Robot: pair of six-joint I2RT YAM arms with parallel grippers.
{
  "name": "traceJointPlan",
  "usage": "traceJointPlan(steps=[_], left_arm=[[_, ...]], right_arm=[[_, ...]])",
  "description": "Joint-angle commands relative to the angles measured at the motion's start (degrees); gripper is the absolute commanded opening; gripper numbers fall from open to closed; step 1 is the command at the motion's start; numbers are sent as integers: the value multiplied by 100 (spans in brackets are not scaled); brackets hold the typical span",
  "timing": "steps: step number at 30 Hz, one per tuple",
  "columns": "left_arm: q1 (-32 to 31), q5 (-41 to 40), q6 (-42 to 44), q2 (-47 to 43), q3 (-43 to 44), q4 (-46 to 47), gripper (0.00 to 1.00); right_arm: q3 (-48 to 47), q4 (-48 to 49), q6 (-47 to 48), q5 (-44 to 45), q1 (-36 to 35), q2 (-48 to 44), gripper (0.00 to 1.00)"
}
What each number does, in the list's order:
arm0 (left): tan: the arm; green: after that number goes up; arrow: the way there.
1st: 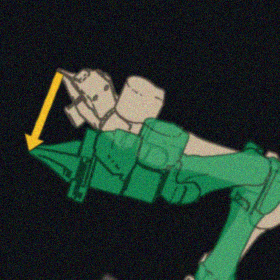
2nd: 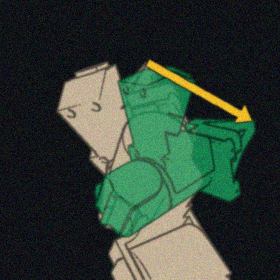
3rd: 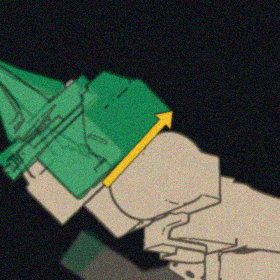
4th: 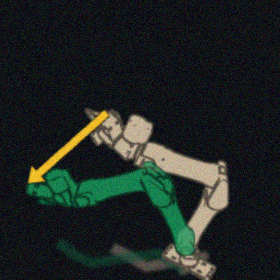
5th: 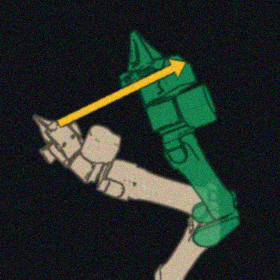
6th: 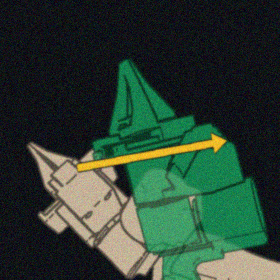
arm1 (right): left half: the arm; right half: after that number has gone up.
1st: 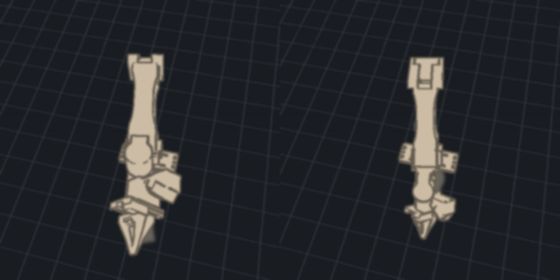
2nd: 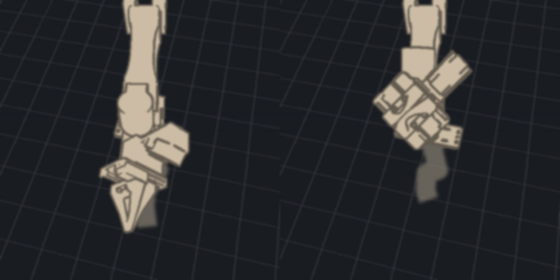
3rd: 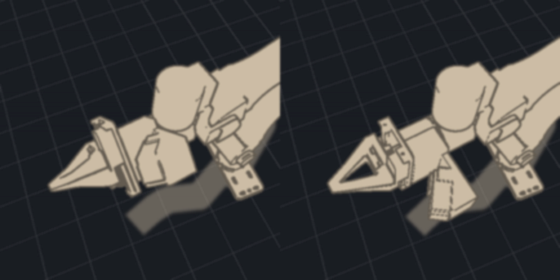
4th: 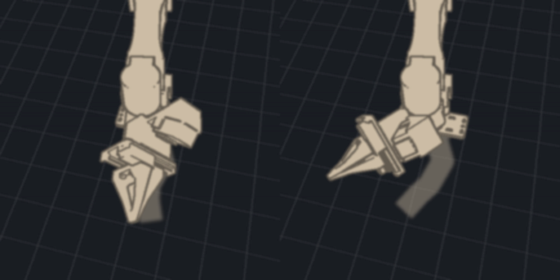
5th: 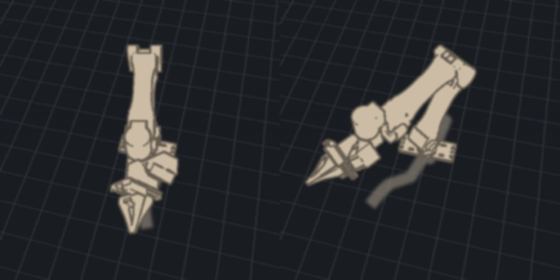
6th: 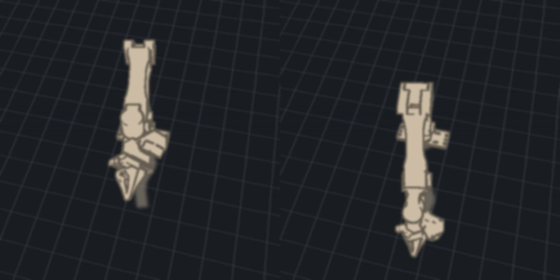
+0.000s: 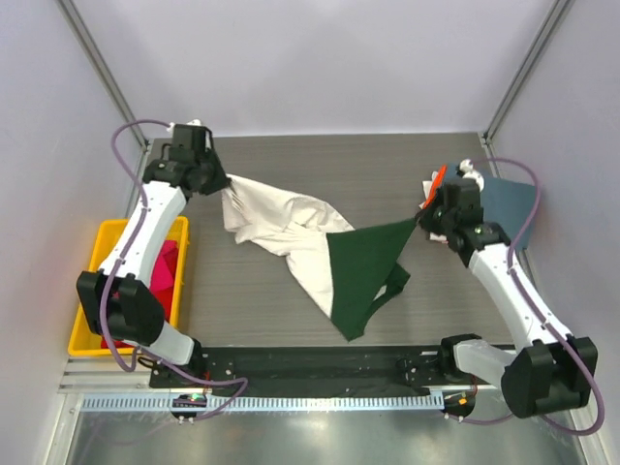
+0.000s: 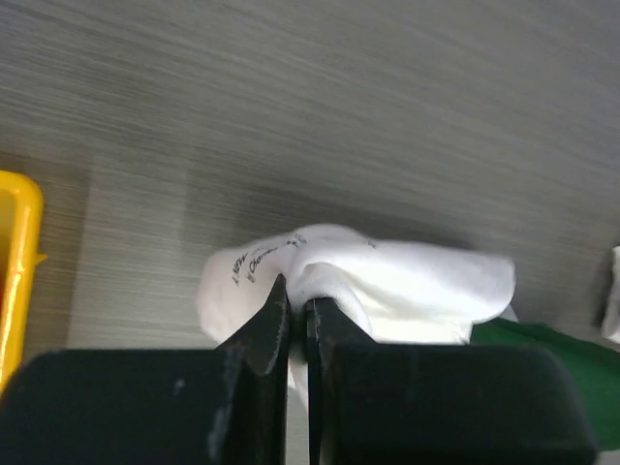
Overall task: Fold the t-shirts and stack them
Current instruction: Flatten the tshirt out
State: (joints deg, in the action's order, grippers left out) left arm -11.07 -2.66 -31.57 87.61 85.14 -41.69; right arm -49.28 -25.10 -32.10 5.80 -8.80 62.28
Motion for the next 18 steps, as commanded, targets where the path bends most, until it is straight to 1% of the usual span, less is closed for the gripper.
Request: traceJointPlan(steps=[1, 3, 4, 5, 6, 7, 9, 11, 12, 13, 15, 16, 17, 18], left_arm=[[664, 765, -104, -332, 825, -330, 0], [974, 986, -95, -403, 1126, -575, 0], [1332, 1021, -86, -507, 1362, -673, 0], [1510, 1091, -86, -569, 1443, -752, 0], [1677, 1335, -86, -631, 1487, -866, 0], [1965, 1434, -138, -710, 1488, -919, 0], [2108, 1592, -139, -1008, 1330, -998, 0], [2135, 1733, -112, -1341, 822, -1016, 0], [2135, 1803, -121, -1448, 559, -982, 0], [2144, 1995, -138, -1545, -18, -938, 1], [2127, 2224, -244, -1825, -601, -763, 1], [2135, 2330, -288, -1931, -1152, -666, 3], [2135, 2479, -323, -2011, -1402, -586, 6], [2135, 2550, -393, -2185, -1613, -499, 15]], right_arm=[[-1623, -55, 2, -465, 378, 292, 1], [-2224, -214, 54, -527, 597, 355, 1], [-2757, -371, 72, -754, 651, 364, 1], [-2998, -451, 107, -765, 712, 338, 1], [-3200, -530, 142, -808, 739, 294, 1], [-3507, -644, 229, -878, 774, 241, 1], [-3580, -671, 274, -993, 774, -110, 1], [-3388, -654, 300, -1299, 774, -434, 1], [-3291, -619, 327, -1397, 774, -793, 1], [-3081, -584, 362, -1467, 774, -1014, 1], [-2904, -566, 441, -1372, 774, -1419, 1], [-2816, -575, 467, -1319, 774, -1795, 1], [-2807, -575, 537, -1292, 766, -1938, 1], [-2807, -618, 547, -1318, 774, -2087, 1]])
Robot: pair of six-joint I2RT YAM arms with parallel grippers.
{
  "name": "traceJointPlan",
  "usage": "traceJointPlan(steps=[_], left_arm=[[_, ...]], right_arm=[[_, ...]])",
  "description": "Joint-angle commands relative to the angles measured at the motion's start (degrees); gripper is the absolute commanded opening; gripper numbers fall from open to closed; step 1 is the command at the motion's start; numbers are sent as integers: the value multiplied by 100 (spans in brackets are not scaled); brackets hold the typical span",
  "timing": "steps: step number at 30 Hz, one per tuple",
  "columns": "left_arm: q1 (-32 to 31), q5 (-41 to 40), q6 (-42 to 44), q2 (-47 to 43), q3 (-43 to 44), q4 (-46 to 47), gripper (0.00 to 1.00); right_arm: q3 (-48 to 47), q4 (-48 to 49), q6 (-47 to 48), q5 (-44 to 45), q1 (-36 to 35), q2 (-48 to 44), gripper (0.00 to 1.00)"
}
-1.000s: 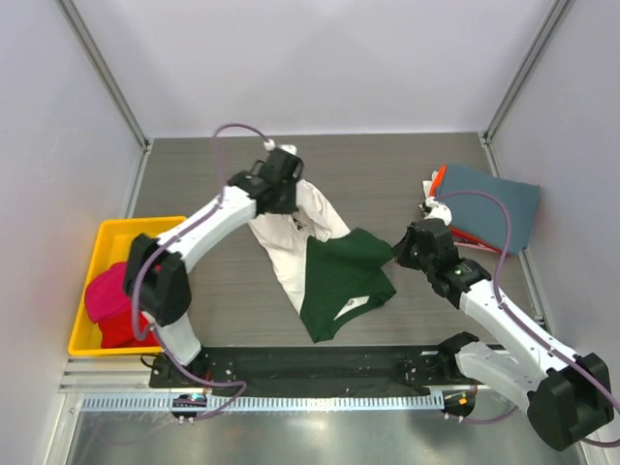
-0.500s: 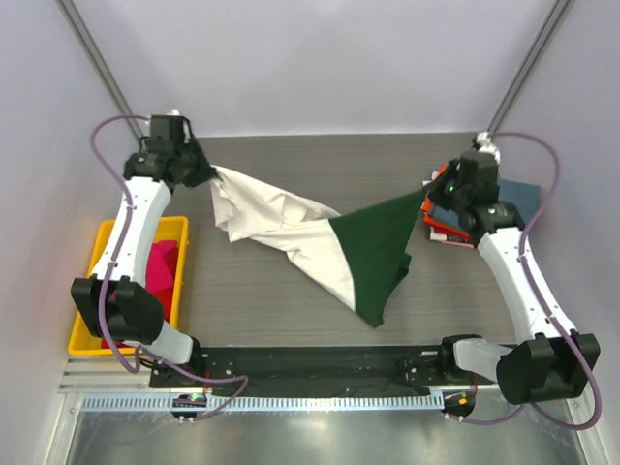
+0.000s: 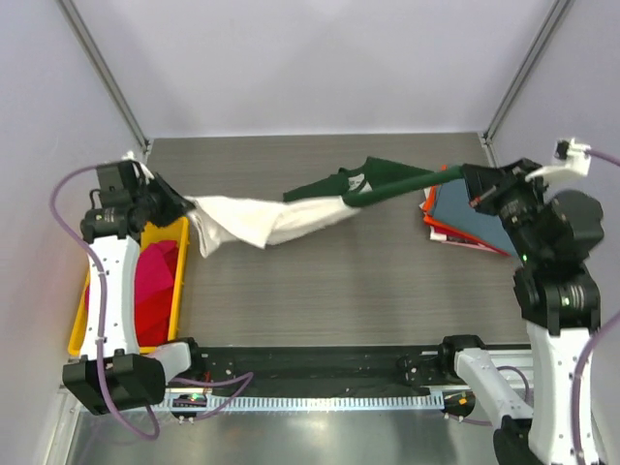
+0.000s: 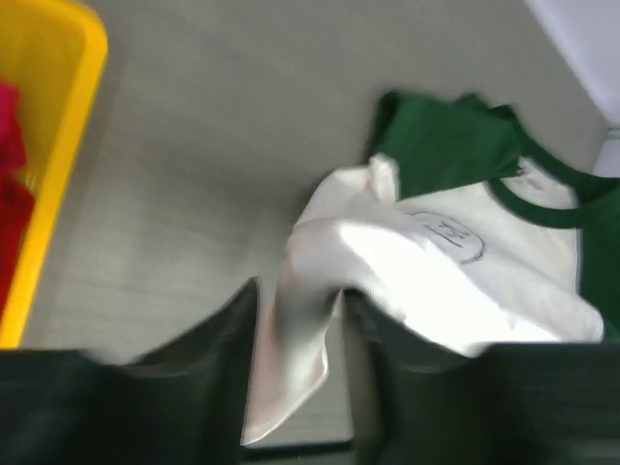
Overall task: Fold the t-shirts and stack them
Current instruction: Flatten the tshirt out
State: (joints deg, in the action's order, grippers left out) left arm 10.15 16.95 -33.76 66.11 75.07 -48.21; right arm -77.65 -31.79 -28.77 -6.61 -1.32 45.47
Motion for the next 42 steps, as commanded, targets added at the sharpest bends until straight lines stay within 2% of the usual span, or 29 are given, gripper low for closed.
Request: traceJointPlan(steps=[1, 5, 6, 7, 9, 11, 12, 14, 15, 20, 21, 24, 27, 31, 40, 42], left_arm=[[13, 651, -175, -115, -929, 180, 49], [-92, 810, 17, -572, -1363, 189, 81], [-188, 610, 88, -642, -1381, 67, 87], [-433, 451, 202, -747, -1372, -13, 90], [-785, 153, 299, -801, -1372, -180, 90], [-1522, -50, 335, -758, -1363, -250, 89], [-2108, -234, 326, -731, -1381, -225, 88], [-2717, -533, 143, -748, -1495, 2, 84], [-3295, -657, 72, -748, -1539, 100, 83], [-4853, -1570, -709, -485, -1785, 548, 79], [-5387, -1642, -859, -293, -1829, 627, 78], [-6293, -2239, -1273, 312, -1759, 909, 77], [-6814, -2495, -1502, 850, -1610, 1058, 67], [-6974, -2512, -1607, 1701, -1513, 1129, 57], [-7343, -2337, -1783, 2547, -1434, 1533, 52], [-7370, -2284, -1792, 2723, -1372, 1577, 46]], right_arm=[[56, 7, 214, -155, 27, -617, 1], [530, -221, 57, -911, 18, -961, 1], [697, -292, -31, -982, 27, -1022, 1], [1046, -432, -58, -1052, 18, -1101, 1], [1400, -512, -137, -1018, 27, -1408, 1], [1840, -556, -242, -877, 27, -1602, 1], [1937, -617, -277, -825, 27, -1768, 1], [2165, -731, -357, -649, 18, -1849, 1], [2227, -854, -366, -596, 27, -1866, 1], [2658, -1233, -418, -210, 27, -1972, 1], [2728, -1259, -427, -209, 27, -2033, 1], [2974, -1259, -489, -183, 27, -2244, 1], [3071, -1294, -533, -156, 27, -2385, 1], [3010, -1409, -515, -130, 18, -2394, 1], [3071, -1514, -471, 46, 18, -2526, 1], [3089, -1506, -480, 37, 27, -2491, 1]])
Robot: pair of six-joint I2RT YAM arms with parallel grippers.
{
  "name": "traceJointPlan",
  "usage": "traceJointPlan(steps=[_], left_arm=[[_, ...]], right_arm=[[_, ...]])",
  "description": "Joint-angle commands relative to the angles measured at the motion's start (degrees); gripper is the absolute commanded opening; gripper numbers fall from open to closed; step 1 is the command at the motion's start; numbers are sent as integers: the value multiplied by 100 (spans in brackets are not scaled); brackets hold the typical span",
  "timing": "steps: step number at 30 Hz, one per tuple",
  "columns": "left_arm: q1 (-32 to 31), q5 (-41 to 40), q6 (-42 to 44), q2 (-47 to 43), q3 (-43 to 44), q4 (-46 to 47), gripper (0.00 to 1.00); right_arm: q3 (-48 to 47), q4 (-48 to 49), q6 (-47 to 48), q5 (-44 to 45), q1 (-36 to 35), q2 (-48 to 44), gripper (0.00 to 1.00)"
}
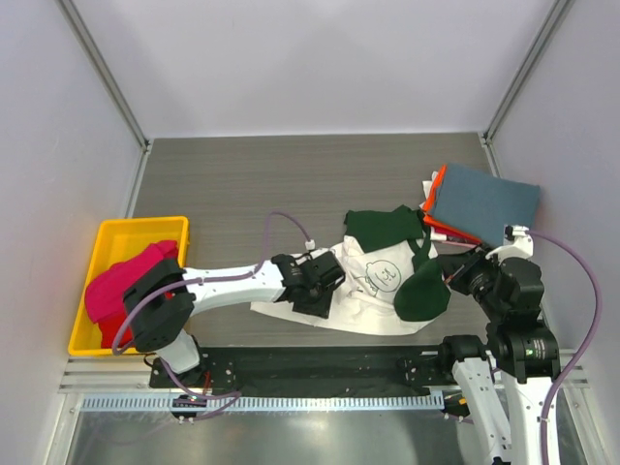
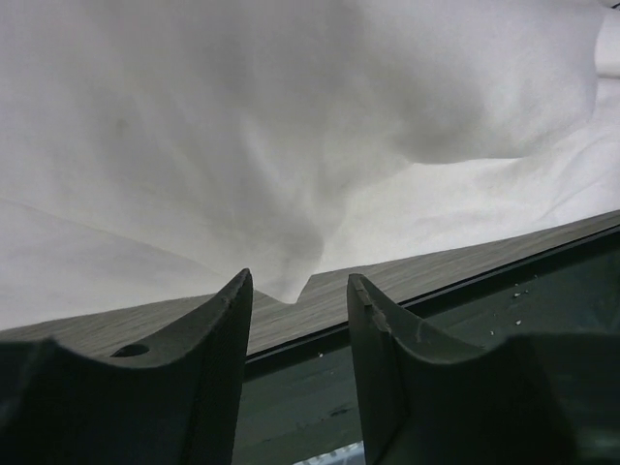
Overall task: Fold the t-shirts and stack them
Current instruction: Flatten the tshirt out
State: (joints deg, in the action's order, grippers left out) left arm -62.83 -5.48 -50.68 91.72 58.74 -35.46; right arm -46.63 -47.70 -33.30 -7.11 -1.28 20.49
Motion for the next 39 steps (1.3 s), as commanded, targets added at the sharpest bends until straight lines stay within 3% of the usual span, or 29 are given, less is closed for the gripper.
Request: traceJointPlan(steps=[1, 4, 12, 14, 16, 17, 20, 28, 33, 37, 39], left_arm=[[-72, 11, -109, 214, 278, 312, 44], [-81, 38, -118, 372, 340, 303, 41], [-177, -261, -188, 557, 313, 119, 46], [-212, -279, -188, 645, 296, 101, 42], [-212, -305, -188, 715, 278, 101, 32], [-212, -322, -180, 715, 278, 101, 20], [-212, -419, -153, 663, 330, 31, 0], [-125, -517, 128, 48, 823, -583, 0], [595, 72, 566, -444, 990, -602, 0], [1789, 888, 1023, -612, 1262, -515, 0], [2703, 1344, 1165, -463, 1569, -409, 0]], right_arm=[[5, 77, -19, 79, 22, 8, 1], [14, 68, -19, 96, 22, -19, 1], [101, 68, -27, 88, 22, -36, 1], [119, 59, -36, 96, 22, -54, 1], [119, 59, -54, 105, 22, -45, 1], [119, 59, -45, 114, 22, -54, 1], [110, 59, -28, 114, 22, -36, 1], [163, 59, -54, 131, 14, -28, 1], [233, 77, -54, 96, 14, 7, 1], [304, 174, -71, -18, 22, 16, 1], [321, 244, -133, -1, 22, 69, 1]])
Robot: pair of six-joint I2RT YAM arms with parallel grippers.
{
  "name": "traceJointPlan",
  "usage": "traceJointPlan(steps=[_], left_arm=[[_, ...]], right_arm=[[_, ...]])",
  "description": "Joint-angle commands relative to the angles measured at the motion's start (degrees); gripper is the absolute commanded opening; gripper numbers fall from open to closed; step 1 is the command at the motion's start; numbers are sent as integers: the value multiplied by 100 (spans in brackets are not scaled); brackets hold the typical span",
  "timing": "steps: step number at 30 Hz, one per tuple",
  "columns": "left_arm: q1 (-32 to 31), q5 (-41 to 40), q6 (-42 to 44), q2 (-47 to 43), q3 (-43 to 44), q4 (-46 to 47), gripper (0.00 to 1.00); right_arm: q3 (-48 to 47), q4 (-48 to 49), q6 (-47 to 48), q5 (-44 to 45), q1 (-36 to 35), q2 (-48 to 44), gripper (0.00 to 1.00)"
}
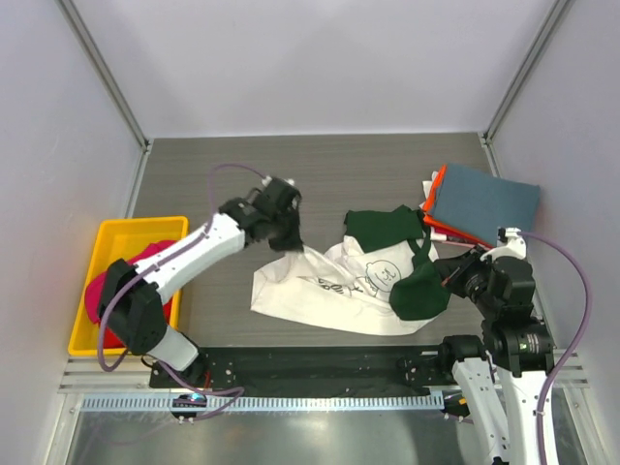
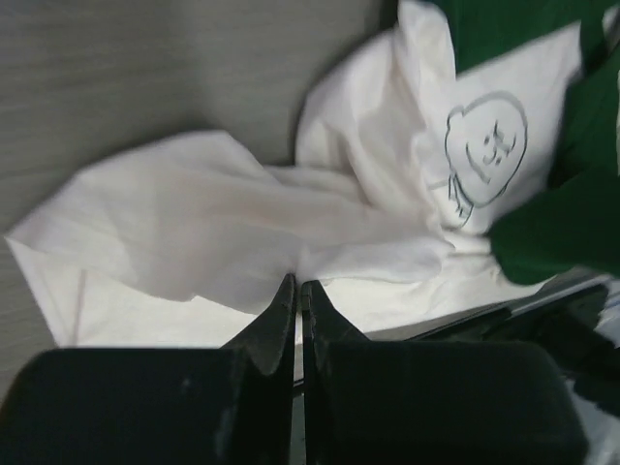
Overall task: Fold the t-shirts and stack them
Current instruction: Flatten the tshirt out
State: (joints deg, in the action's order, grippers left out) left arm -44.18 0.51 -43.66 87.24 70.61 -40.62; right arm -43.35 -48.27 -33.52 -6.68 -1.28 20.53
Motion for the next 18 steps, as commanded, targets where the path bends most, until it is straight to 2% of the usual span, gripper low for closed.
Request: traceJointPlan(steps=[1, 4, 5, 8, 11, 16, 17, 18], left_arm=[[1415, 853, 594, 299, 557, 133, 0], [2375, 1328, 622, 1142, 1471, 20, 0], [2553, 1363, 596, 1363, 1952, -7, 0], [3186, 1530, 325, 2013, 2648, 36, 0], [3705, 1733, 34, 2462, 3097, 309, 0], [4172, 1242, 138, 2667, 3486, 151, 0], [4172, 1041, 199, 2658, 3486, 107, 13], [4164, 1091, 313, 2658, 3469, 37, 32]], right_arm=[[2, 344, -137, -53, 22, 91, 1], [-33, 459, -216, -71, 14, 258, 1], [-42, 520, -217, -88, 14, 319, 1], [-129, 573, -243, 17, 22, 477, 2], [-217, 573, -182, 201, 22, 548, 1], [-454, 442, -190, 868, 22, 233, 1], [-498, 337, -190, 992, 22, 171, 1], [-577, 292, -190, 1210, 22, 127, 1]])
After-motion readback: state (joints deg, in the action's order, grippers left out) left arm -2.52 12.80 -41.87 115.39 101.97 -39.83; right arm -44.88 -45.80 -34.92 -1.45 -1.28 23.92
